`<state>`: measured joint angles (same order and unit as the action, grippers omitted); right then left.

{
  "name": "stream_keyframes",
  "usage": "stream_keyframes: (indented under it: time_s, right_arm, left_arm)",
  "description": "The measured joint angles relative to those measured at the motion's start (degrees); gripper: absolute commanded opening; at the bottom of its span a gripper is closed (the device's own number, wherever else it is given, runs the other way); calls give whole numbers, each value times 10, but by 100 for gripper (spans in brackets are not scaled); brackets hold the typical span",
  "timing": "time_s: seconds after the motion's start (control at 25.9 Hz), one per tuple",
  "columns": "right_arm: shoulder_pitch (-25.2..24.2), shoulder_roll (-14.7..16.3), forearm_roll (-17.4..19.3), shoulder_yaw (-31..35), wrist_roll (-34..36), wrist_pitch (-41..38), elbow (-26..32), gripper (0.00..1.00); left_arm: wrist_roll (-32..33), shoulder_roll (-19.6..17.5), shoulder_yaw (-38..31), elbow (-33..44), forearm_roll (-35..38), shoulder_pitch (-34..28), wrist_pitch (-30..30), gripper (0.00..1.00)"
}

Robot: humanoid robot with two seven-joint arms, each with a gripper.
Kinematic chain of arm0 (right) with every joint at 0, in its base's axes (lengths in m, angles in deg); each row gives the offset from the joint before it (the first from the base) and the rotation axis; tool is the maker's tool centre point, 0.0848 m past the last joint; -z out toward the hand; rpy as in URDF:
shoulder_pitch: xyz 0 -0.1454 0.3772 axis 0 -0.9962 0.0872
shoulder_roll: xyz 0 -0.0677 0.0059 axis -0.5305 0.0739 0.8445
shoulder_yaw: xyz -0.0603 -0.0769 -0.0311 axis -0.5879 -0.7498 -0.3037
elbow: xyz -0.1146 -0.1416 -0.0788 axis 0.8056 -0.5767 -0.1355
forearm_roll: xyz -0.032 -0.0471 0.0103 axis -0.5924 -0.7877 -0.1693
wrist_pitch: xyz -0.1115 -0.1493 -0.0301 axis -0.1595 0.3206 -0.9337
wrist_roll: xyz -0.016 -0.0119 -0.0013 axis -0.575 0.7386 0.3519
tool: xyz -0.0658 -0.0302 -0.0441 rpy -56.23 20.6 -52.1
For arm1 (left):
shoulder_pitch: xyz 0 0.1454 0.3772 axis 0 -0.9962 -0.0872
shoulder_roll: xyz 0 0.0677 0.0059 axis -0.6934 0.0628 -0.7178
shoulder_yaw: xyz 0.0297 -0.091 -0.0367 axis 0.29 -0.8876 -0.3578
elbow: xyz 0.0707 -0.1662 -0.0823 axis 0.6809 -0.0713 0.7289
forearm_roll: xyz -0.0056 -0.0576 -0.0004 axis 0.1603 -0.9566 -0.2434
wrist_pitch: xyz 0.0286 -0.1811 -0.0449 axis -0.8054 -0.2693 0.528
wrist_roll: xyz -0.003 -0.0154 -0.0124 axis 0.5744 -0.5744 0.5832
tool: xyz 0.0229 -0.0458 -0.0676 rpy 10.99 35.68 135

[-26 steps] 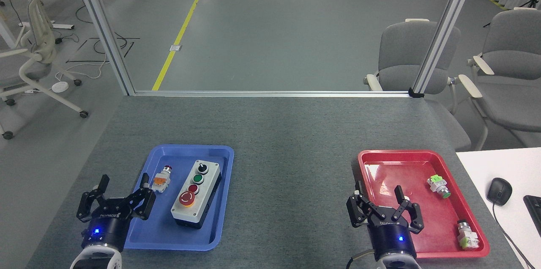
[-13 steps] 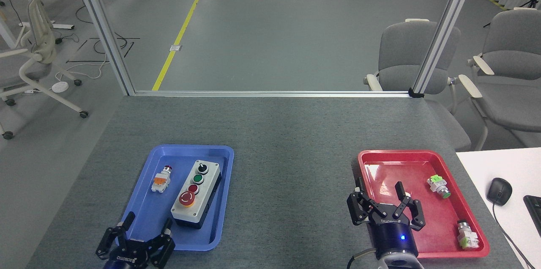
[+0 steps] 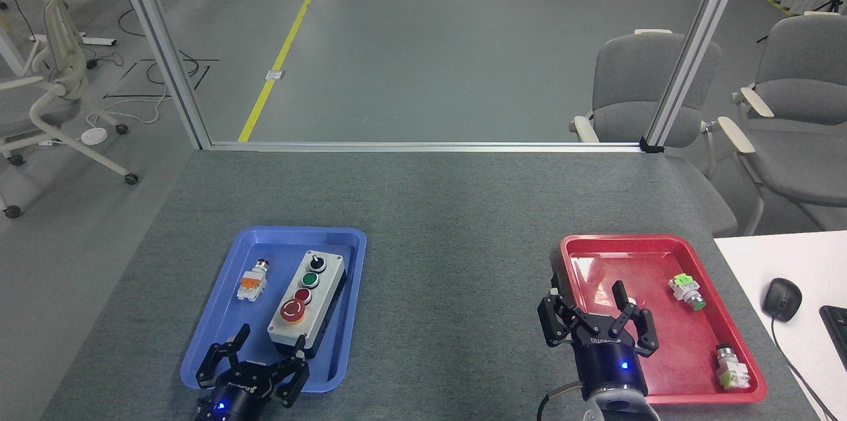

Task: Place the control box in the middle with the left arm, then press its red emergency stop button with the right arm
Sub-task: 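Close the left gripper on the near end of the control box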

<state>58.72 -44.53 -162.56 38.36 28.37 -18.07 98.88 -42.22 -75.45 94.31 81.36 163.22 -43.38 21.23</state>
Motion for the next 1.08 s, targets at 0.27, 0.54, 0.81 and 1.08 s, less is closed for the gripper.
stream_keyframes:
  time_s: [0.27, 0.54, 0.81, 1.08]
  right_arm:
    - [-2, 1, -2, -6, -1, 1, -2, 98]
    - [3, 6, -1, -24, 0, 27, -6, 98]
    - [3, 7, 0, -44, 0, 48, -6, 98]
    - [2, 5, -2, -43, 1, 22, -7, 98]
  left_arm:
    - [1, 2, 17, -25, 1, 10, 4, 99]
    - [1, 10, 33, -71, 3, 43, 19, 99]
    - [1, 16, 35, -99, 2, 64, 21, 99]
    - [1, 32, 35, -124, -1, 88, 20, 83]
